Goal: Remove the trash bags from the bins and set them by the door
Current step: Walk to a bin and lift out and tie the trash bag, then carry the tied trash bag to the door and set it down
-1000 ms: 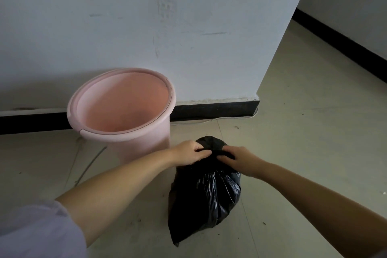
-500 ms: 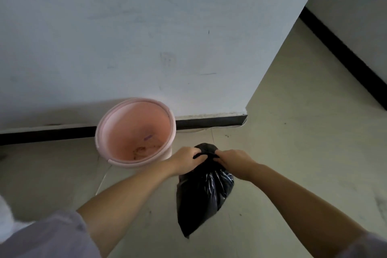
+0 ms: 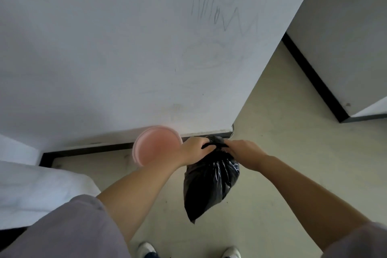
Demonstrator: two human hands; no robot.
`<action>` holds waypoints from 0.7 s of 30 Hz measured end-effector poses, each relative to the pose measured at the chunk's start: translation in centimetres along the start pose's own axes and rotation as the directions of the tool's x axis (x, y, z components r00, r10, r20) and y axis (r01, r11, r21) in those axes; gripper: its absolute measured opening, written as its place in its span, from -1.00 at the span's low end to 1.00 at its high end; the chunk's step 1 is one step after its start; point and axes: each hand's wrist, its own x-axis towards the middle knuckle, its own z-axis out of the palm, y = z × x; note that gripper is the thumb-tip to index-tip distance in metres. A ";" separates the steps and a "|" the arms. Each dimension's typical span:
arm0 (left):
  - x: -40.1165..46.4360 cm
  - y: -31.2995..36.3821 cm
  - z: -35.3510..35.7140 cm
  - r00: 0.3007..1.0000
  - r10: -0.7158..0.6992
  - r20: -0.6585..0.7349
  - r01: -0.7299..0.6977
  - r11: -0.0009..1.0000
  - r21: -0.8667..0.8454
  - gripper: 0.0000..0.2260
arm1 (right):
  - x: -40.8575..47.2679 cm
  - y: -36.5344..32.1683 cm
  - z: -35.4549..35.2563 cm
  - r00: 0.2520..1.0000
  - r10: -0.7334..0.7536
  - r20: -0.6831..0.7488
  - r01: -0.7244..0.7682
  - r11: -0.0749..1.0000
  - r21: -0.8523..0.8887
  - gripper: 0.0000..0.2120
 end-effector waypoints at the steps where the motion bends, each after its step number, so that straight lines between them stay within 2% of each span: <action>1: -0.8 1.1 -1.1 1.000 0.009 -0.009 -0.009 1.000 0.009 -0.72 | -0.8 -0.7 -1.4 1.000 0.001 -0.015 -0.001 1.000 -0.003 -0.72; 7: -5.1 4.7 -6.3 0.998 0.027 -0.052 -0.023 0.996 0.089 -0.73 | -2.3 -4.6 -7.2 0.998 -0.056 -0.039 0.052 0.995 -0.091 -0.71; 10: -6.3 4.3 -7.7 0.997 -0.007 -0.079 0.014 0.996 0.090 -0.75 | -1.5 -5.9 -8.5 0.991 -0.130 -0.035 0.126 0.987 -0.100 -0.72; 14: -7.5 3.3 -8.6 0.978 -0.102 -0.182 0.114 0.992 0.059 -0.70 | 0.5 -6.7 -9.5 0.964 -0.266 -0.005 0.261 0.950 -0.172 -0.74; 17: -8.4 3.3 -8.1 0.929 -0.225 -0.292 0.243 0.970 0.023 -0.70 | 2.4 -7.2 -10.6 0.917 -0.394 0.057 0.397 0.898 -0.189 -0.74; 21: -10.7 4.4 -5.8 0.825 -0.380 -0.419 0.342 0.925 -0.165 -0.75 | 4.1 -8.2 -11.4 0.801 -0.578 0.154 0.598 0.772 -0.214 -0.69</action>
